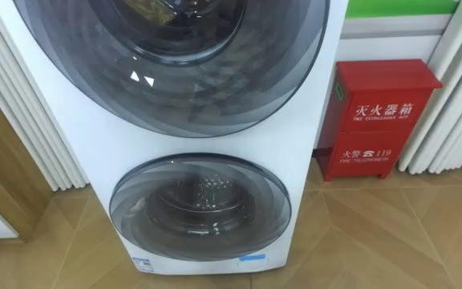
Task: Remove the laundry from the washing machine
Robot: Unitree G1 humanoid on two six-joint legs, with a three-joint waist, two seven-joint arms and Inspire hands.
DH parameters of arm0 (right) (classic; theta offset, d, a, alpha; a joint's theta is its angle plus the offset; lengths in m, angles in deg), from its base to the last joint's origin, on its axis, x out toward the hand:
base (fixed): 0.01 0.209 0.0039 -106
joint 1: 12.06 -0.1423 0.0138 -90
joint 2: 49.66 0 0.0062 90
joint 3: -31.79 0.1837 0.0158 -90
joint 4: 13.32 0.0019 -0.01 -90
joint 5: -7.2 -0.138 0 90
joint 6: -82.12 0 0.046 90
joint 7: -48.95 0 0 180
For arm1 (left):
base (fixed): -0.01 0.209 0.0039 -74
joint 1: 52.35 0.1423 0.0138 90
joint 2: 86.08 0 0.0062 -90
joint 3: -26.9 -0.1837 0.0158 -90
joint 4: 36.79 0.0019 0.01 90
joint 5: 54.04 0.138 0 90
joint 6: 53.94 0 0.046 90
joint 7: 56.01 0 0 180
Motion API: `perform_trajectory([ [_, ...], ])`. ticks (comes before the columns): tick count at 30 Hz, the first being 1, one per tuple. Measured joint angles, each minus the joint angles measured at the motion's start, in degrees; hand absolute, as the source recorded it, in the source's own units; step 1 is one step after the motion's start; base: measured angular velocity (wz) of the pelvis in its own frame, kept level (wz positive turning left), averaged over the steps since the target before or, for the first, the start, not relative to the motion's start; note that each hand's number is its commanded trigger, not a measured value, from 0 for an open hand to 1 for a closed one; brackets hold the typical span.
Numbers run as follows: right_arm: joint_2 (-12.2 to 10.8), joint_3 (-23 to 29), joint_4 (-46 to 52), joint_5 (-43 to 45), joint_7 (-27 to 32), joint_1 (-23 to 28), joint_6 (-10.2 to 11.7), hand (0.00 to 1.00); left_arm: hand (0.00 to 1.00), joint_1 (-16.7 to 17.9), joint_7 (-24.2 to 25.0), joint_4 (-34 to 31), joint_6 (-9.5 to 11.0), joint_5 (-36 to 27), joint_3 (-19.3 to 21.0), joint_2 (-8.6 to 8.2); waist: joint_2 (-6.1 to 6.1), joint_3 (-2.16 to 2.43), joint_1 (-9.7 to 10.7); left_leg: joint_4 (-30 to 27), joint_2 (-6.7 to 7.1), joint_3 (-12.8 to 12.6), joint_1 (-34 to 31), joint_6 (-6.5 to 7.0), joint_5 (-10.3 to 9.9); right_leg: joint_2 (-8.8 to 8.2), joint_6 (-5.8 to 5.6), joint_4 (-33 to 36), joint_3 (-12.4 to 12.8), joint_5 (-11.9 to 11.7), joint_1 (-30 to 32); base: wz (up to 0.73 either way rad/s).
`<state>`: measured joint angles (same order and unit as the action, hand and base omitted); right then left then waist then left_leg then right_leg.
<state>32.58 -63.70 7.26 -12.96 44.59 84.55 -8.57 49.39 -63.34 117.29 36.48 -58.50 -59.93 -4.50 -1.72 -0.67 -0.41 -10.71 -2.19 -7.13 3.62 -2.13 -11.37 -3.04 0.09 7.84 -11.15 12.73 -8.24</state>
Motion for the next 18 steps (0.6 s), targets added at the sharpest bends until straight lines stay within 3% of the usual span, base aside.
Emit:
perform_trajectory([
  [15, 0.0, 0.1, -1.6, 0.0, -0.8, -0.9, 0.2, 0.00, 0.00, -0.7, 1.5, 0.3, 0.0, -0.4, 0.1, 0.12, 0.03, 0.08, 0.0, 0.0, 0.01, -0.2, -0.1, 0.00, 0.0, 0.00, 0.00, 0.0, 0.1, 0.0, 0.1, 0.00],
  [18, 0.0, 0.7, -1.3, -0.1, -0.7, -1.0, 0.1, 0.00, 0.00, -0.6, 2.0, 0.3, 0.0, -0.3, 0.2, 0.19, 0.38, 0.43, -0.1, 0.0, -0.05, -0.5, 0.1, 0.00, 0.0, -0.03, 0.00, 0.4, 0.1, 0.0, 0.2, -0.03],
])
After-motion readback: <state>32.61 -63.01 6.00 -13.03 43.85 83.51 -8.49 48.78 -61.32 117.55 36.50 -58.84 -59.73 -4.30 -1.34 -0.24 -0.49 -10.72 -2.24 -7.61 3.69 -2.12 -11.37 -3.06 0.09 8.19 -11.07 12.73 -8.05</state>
